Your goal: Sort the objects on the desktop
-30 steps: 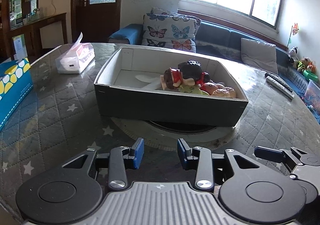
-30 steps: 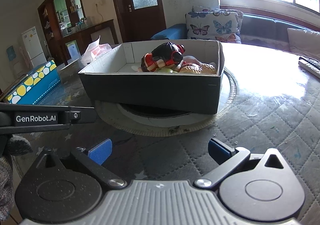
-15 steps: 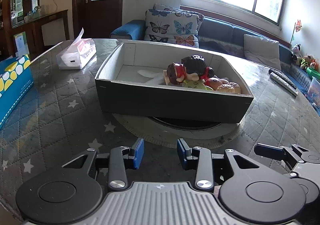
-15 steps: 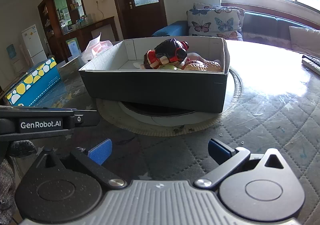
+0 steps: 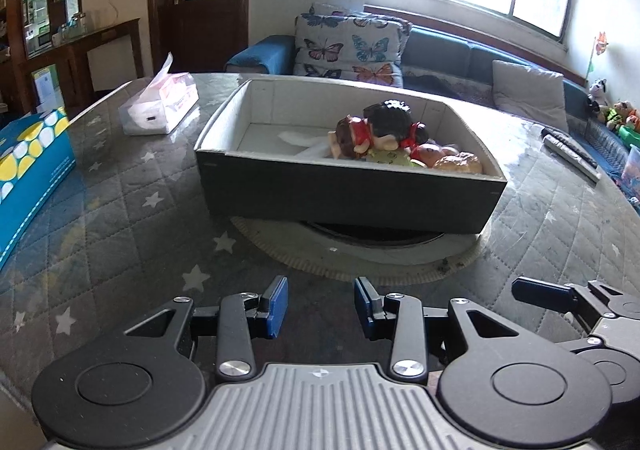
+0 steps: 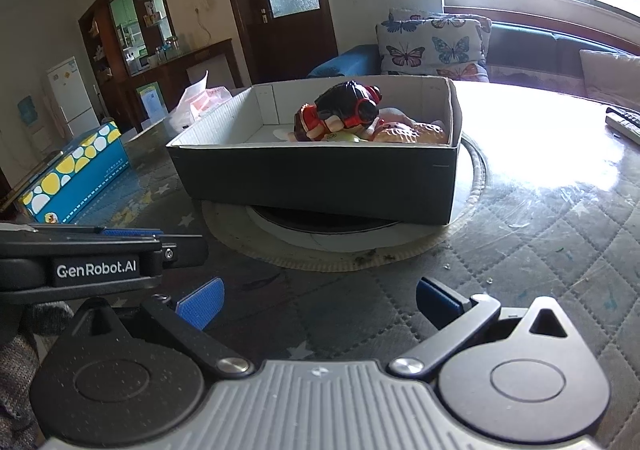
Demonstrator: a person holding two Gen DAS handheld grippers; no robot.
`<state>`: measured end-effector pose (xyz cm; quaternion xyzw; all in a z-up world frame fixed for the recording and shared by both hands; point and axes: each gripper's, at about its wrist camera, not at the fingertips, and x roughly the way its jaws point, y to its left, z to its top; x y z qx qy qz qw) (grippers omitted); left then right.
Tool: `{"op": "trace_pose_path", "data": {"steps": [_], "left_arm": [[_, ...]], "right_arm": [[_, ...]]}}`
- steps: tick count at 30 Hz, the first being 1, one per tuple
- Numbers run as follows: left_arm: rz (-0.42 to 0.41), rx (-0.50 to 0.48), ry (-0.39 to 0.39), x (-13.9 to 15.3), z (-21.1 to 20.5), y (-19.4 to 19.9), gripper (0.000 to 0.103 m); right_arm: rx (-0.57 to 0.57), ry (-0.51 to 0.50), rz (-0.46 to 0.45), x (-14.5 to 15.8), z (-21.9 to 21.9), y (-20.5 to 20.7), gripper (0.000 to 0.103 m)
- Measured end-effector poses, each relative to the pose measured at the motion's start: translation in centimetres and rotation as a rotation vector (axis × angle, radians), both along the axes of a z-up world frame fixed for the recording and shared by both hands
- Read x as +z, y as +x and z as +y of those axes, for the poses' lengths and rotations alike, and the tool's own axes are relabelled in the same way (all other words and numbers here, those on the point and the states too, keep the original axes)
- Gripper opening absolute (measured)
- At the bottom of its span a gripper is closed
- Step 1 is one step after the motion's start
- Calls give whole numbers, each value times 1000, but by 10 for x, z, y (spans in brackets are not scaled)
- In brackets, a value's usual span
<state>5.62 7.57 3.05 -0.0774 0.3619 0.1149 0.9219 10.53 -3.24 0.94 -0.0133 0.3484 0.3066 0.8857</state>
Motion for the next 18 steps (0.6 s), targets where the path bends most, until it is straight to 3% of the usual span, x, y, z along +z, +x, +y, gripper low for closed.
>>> {"op": "trace_pose_path", "data": {"steps": [10,18], "left_arm": [[-30,74,11,-3,5,-25,39],[-43,67,-2,0,8,-34,39]], "right_arm": [[26,8,-14,0,0,-17,103],[35,7,-48,9,1,-30,103]]}}
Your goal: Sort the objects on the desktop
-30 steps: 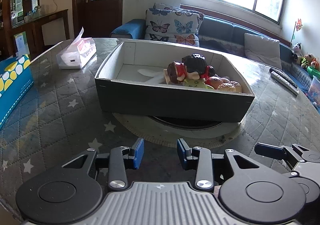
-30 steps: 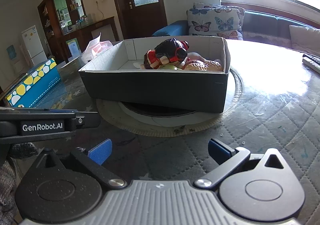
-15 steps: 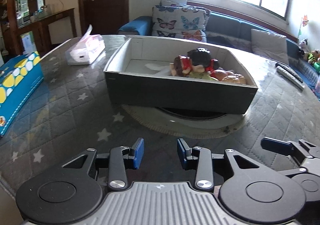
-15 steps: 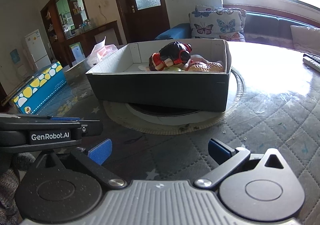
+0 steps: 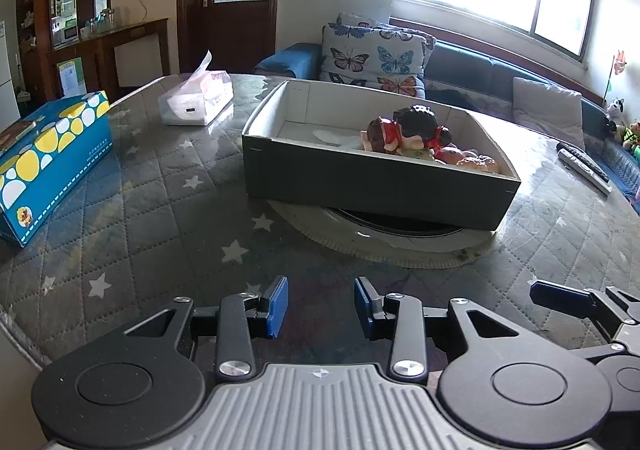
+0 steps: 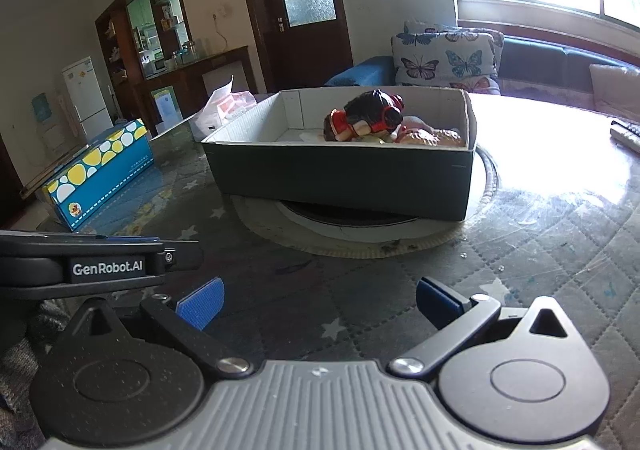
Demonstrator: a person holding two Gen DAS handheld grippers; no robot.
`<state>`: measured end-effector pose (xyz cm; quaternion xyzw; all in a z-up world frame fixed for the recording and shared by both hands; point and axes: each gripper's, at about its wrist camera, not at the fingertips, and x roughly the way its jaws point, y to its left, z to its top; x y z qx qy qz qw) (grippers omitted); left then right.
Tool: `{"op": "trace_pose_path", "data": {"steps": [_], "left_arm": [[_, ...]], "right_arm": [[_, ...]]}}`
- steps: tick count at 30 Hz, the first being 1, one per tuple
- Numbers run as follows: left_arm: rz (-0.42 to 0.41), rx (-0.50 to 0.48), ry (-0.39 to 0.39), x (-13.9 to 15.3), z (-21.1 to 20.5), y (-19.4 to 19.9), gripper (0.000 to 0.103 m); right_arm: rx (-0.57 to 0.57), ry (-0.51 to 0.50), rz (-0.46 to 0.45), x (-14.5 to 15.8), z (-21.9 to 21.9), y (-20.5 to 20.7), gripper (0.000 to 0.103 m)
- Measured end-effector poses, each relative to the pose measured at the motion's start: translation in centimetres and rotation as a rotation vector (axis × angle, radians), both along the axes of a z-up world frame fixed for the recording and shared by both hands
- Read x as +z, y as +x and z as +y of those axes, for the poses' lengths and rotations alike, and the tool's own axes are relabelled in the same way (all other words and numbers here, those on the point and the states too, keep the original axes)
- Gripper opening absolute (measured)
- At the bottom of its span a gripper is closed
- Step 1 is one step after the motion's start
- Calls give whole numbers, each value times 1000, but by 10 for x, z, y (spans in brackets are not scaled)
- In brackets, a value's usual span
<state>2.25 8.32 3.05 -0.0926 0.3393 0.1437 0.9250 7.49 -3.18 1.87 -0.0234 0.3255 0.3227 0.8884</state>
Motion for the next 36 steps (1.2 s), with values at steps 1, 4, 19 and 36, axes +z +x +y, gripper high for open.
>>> {"op": "trace_pose_path", "data": {"steps": [1,4,19,36], "left_arm": [[-2,1,1,0,0,0,39],[-19,-13,10,2,-2,-1,40],[-22,-28,25,1,-4,1,40],[4,-36,32,-3,-6,23,39]], "right_arm": [[-1,0,-4,1,0,-1,103],[-8,-4,-14,5,1,-3,103],[-31,-22,-35,10,3,-11,103],[-51,-44,15,2,4,14,103]]}}
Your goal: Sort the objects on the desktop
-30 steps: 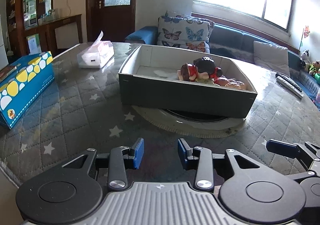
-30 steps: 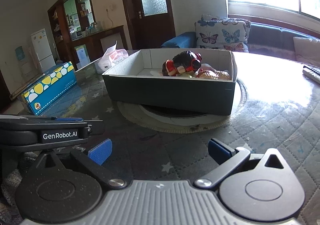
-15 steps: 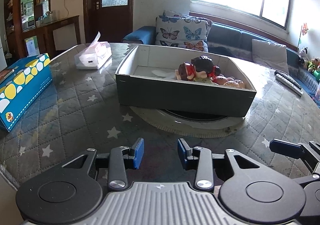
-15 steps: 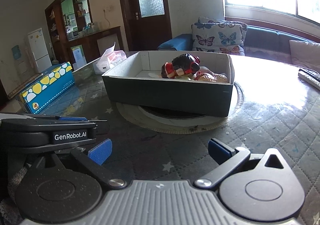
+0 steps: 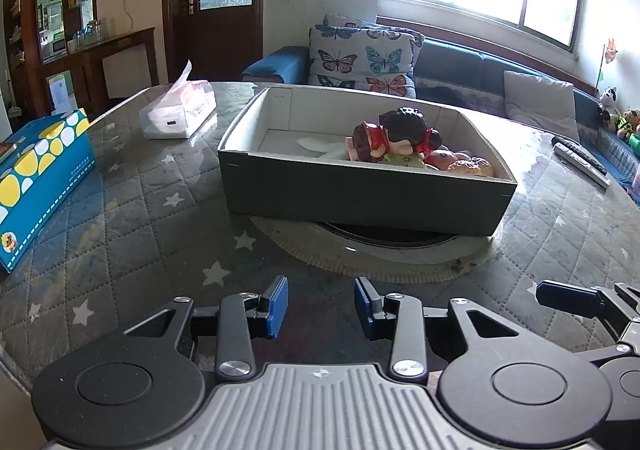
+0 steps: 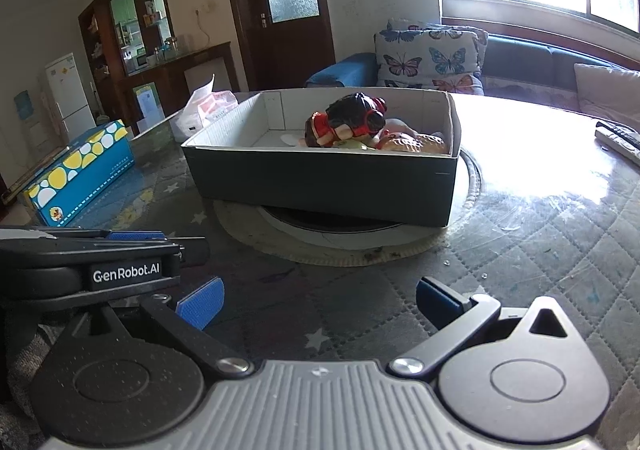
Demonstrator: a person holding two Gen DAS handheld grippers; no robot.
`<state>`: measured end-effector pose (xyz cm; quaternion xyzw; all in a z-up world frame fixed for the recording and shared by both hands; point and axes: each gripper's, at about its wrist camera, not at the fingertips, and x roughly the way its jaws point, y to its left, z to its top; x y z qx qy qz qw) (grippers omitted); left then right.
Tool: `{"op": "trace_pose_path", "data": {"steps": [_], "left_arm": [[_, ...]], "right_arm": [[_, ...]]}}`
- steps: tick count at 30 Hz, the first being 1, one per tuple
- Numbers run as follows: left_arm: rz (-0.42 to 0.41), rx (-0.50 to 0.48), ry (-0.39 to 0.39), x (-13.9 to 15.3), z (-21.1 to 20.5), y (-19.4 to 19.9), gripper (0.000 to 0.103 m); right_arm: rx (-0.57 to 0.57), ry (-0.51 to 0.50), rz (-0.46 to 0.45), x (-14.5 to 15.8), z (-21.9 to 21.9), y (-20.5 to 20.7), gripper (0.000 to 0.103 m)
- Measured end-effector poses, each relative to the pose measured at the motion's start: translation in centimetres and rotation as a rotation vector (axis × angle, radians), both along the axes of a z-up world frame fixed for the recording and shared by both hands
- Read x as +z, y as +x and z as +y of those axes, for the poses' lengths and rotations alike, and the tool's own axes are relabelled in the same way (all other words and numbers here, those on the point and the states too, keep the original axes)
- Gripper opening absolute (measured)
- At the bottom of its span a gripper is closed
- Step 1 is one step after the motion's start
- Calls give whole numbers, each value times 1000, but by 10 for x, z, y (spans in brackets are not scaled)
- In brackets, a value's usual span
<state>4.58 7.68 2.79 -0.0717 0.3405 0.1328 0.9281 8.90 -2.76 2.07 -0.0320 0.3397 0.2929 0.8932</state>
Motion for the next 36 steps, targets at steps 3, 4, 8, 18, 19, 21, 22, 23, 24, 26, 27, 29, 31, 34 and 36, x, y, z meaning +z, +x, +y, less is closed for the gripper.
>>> {"op": "trace_pose_path", "data": {"steps": [3,4,8,18,19,21,22,23,24,26,27,29,31,34,36], "left_arm": [[1,-3,-5,0,1,6,39],[2,-4,-7,0,1,8,39],[-10,-7,-2,1,3,17,39],[-10,-14,-1,0,8,40,39],[-9,-18,2,0,8,42,39],[-9,-17,11,1,9,47,39],[-11,-15,14,1,10,49,39],[-10,-16,14,1,11,52,39],[-10,-19,14,2,11,54,39],[-11,-20,20,2,12,57,39],[-9,-19,24,2,12,59,39],[-6,-21,24,2,13,63,39],[-3,-19,27,1,13,66,39],[3,-21,29,-1,13,69,39],[6,-23,33,-1,13,72,39]], "right_arm": [[-7,-14,-2,-1,2,6,103],[-9,-20,1,-2,3,8,103],[-22,-26,17,-5,4,19,103],[-63,-48,38,-11,7,45,103],[-68,-48,38,-11,7,47,103],[-75,-49,36,-11,7,52,103],[-82,-51,35,-11,8,54,103],[-87,-52,35,-10,8,57,103],[-90,-52,34,-10,8,59,103],[-95,-52,33,-10,9,63,103],[-97,-53,32,-10,10,65,103],[-100,-51,36,-11,11,69,103],[-102,-49,42,-11,12,73,103],[-102,-47,44,-12,14,76,103],[-102,-51,42,-13,15,78,103]]}}
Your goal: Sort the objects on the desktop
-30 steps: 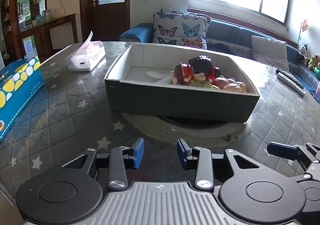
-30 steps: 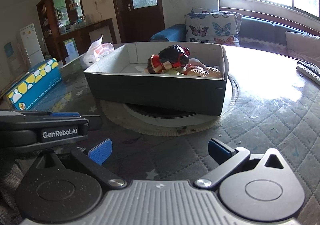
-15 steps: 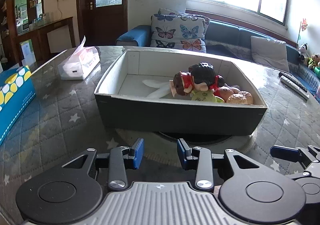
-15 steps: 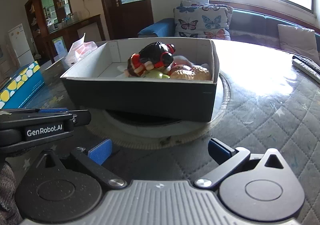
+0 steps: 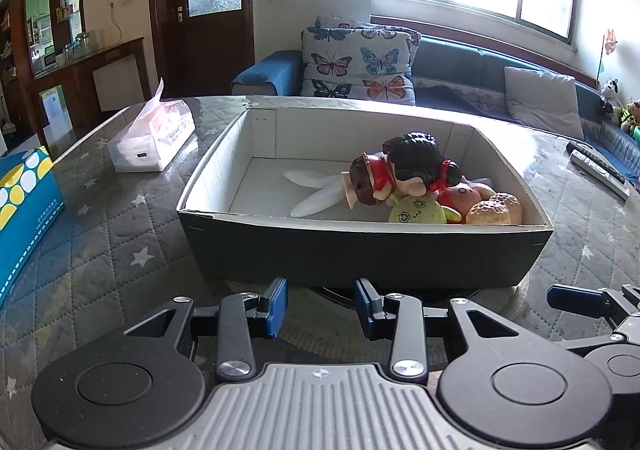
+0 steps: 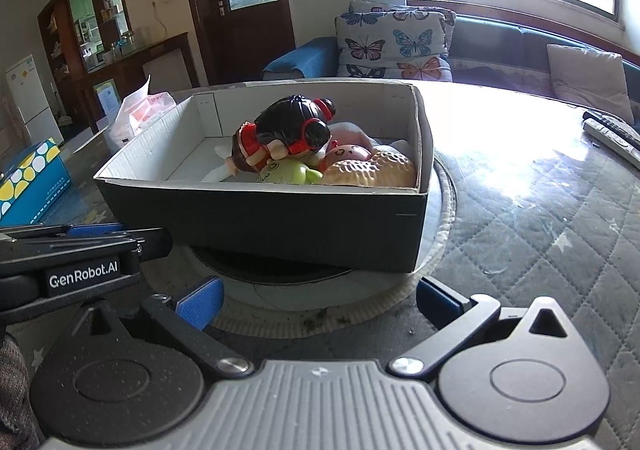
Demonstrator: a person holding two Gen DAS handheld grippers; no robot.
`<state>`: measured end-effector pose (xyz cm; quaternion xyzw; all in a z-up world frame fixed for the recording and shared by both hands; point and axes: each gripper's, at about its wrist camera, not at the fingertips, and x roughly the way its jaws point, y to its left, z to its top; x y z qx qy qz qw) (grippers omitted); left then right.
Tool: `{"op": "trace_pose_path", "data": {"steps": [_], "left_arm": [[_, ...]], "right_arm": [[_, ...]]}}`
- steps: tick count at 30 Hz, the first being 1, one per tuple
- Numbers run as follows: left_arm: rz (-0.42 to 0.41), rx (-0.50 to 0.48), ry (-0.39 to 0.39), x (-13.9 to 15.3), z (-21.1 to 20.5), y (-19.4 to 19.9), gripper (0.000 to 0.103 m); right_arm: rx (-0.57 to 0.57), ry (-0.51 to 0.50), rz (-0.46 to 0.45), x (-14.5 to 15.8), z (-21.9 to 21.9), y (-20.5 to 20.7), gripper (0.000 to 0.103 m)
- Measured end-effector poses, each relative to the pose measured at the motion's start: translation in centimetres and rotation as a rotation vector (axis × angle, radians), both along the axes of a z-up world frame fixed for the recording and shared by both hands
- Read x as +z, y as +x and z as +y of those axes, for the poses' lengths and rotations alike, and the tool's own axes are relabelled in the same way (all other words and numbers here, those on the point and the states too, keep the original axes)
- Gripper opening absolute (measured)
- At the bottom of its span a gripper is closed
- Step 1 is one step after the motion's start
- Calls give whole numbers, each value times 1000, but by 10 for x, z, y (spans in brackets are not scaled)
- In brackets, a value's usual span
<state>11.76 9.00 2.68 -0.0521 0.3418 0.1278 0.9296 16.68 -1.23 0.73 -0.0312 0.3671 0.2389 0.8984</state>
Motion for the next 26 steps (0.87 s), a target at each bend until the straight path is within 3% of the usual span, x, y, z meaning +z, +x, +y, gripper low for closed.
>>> {"op": "trace_pose_path", "data": {"steps": [26], "left_arm": [[-8,-6,28,-3,6,23,38]], "right_arm": [[-4,-4,23,-11,8,21,103]]}}
